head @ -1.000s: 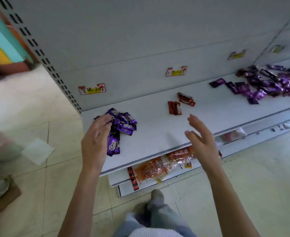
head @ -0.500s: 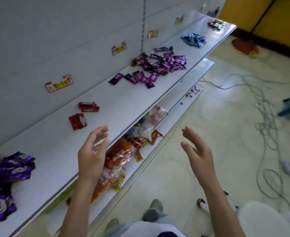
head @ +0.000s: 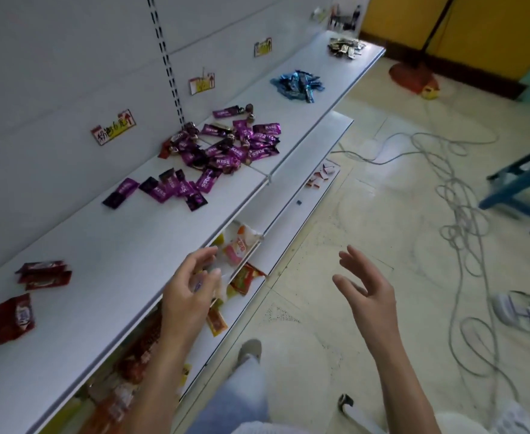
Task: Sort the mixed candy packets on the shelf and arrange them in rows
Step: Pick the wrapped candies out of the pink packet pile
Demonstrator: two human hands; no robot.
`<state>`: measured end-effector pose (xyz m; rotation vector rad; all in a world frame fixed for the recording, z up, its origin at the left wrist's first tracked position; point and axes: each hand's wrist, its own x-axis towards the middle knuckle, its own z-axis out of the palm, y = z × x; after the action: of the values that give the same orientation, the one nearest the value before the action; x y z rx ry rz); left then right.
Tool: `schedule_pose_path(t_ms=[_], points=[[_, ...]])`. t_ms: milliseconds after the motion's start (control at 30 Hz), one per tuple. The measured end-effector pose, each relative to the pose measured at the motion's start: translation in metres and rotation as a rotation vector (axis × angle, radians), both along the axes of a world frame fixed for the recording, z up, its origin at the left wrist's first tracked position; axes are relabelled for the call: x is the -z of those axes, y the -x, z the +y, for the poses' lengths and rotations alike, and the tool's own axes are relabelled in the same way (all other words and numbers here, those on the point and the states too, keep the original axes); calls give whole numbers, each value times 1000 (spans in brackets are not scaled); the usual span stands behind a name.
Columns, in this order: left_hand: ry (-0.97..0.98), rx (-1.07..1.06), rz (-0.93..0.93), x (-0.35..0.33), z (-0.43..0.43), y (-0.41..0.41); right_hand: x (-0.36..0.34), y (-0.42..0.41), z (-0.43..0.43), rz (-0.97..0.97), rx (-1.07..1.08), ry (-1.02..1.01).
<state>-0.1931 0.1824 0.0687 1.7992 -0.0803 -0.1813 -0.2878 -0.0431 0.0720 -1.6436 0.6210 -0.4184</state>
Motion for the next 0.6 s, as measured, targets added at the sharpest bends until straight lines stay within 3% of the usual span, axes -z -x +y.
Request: schedule_pose_path(t_ms=[433,600], points=[[-24,-137,-120,-29,-86,-169,-14,-215,-98,-103,-167,9],[-39,-309,-120,-29,-103,-204,-13,-284,-122,-110,-324,4]])
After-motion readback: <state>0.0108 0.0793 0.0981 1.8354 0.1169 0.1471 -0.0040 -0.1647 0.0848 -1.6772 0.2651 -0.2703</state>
